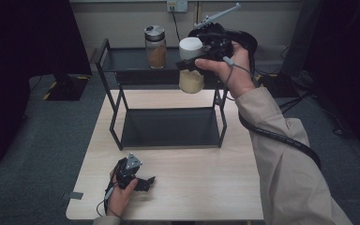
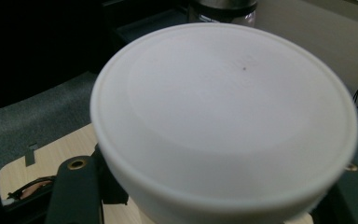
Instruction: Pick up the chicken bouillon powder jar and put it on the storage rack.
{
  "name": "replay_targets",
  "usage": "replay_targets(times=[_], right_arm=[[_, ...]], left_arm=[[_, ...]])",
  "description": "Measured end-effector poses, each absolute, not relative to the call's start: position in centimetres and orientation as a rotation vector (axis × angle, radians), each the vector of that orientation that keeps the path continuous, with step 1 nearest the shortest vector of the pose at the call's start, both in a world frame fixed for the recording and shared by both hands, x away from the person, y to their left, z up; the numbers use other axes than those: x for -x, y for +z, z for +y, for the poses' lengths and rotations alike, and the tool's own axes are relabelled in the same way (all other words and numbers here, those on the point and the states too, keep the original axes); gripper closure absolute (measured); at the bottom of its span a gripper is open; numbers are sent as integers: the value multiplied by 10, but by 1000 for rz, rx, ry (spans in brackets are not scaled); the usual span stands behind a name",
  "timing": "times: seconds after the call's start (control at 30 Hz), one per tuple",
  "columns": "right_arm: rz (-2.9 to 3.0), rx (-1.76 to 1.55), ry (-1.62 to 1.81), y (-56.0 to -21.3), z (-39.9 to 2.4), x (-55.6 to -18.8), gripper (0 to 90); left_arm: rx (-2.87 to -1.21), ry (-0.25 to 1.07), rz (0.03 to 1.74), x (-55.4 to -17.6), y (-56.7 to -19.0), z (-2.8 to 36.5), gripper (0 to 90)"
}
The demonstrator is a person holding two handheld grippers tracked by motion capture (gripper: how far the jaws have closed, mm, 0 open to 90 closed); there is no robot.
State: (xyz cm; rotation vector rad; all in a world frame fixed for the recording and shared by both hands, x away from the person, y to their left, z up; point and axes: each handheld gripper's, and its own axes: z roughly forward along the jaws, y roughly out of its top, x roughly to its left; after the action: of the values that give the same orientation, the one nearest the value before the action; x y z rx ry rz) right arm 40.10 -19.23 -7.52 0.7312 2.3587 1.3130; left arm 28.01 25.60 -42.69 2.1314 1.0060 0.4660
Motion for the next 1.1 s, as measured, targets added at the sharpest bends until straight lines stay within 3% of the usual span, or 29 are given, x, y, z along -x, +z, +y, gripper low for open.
replay_targets(times=[0.47, 1.1], right_arm=[[2319, -760, 1320, -49, -184, -417, 349], [2298, -839, 1279, -52, -165, -463, 349]], left_arm=[[-2131, 466, 1006, -280, -427, 256, 0], [-2132, 466, 1006, -280, -427, 256, 0]])
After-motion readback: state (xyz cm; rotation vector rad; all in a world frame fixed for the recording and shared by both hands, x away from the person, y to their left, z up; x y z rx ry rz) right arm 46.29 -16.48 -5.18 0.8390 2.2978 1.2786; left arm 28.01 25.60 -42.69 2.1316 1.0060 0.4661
